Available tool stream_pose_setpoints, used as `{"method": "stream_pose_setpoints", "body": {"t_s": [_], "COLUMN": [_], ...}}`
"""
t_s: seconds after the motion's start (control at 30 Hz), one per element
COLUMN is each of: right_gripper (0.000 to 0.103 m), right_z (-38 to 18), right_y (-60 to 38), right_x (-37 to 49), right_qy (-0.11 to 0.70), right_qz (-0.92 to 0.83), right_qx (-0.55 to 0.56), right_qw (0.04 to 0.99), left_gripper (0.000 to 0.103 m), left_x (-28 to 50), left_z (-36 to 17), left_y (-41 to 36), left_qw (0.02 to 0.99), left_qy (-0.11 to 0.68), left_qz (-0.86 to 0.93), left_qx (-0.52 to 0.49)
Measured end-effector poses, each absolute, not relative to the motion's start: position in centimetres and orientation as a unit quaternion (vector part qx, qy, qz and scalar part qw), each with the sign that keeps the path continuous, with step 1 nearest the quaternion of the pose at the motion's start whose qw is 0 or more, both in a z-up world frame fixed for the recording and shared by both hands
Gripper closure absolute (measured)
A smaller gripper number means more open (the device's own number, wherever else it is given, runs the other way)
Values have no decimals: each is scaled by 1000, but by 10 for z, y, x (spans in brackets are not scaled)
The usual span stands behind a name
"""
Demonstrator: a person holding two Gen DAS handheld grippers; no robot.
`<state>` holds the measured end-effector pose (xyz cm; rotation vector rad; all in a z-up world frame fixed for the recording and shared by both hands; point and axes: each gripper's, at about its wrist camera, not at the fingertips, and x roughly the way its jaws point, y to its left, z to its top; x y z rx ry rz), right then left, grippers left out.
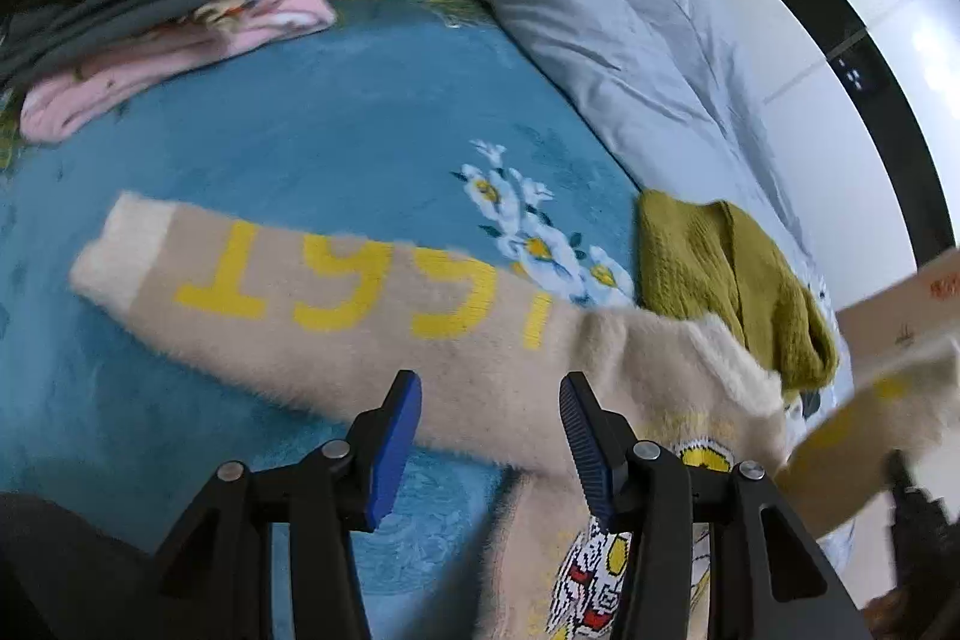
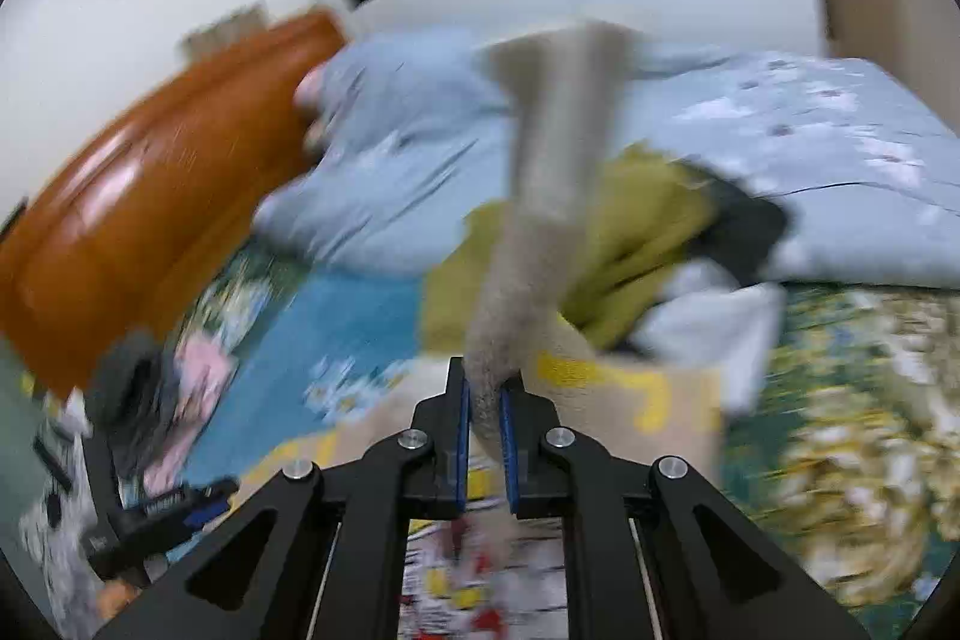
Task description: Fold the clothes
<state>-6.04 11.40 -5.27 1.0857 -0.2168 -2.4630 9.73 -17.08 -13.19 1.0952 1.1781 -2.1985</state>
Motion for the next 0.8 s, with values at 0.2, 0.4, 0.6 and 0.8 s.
{"method": "stream_pose_setpoints", "body": {"t_s": [0.2, 0.4, 0.6, 0.8], "right_gripper": [94, 93, 87, 58], "right_z": [-138, -164, -180, -152], "right_y": [3, -23, -14, 8], "right_x": [-42, -21, -24, -30], "right_qy": [84, 181, 193, 81], "right_qz": [-846, -833, -814, -819], "right_qx": [465, 474, 503, 506], "right_qw": [249, 218, 219, 260], "left_gripper": [50, 50, 50, 48], "left_x": [102, 100, 97, 100], "left_z": [-136, -148, -156, -162], "left_y": [-177, -182, -183, -189], "left_qw": [217, 222, 228, 242], "left_qy": [434, 450, 452, 468], "left_qz": [-779, -760, -751, -736], "left_qx": [397, 413, 424, 424]}}
